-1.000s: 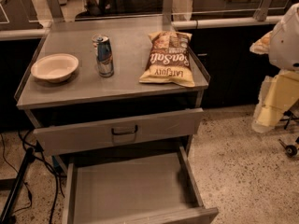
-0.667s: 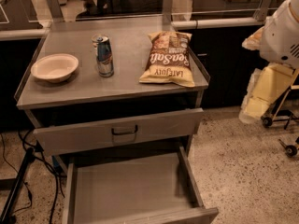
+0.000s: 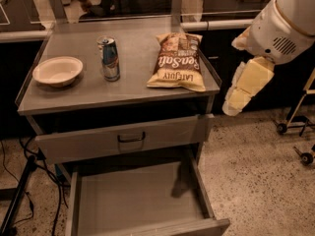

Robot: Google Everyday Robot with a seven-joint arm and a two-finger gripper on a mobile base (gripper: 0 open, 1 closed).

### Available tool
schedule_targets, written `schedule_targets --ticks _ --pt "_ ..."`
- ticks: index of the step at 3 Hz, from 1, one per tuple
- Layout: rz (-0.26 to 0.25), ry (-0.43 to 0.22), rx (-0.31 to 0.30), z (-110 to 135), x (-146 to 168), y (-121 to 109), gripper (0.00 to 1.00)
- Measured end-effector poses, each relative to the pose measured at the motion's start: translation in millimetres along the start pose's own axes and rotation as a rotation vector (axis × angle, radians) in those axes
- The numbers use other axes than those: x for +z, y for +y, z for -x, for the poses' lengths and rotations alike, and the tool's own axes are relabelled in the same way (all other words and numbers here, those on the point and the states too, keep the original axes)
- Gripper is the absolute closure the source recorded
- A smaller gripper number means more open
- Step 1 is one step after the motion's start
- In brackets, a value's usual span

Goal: Place redbull can into middle drawer

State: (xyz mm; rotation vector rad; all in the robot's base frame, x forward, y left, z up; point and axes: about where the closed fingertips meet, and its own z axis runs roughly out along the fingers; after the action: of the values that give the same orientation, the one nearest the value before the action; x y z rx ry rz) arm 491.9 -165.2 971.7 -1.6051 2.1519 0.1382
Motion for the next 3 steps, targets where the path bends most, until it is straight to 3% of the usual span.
schedule_targets --ticks 1,3 --pt "0.046 -0.057 -0.012 19.0 11.3 2.7 0.0" --pt "0.06 -0.079 0.0 21.5 15.6 5.0 0.0"
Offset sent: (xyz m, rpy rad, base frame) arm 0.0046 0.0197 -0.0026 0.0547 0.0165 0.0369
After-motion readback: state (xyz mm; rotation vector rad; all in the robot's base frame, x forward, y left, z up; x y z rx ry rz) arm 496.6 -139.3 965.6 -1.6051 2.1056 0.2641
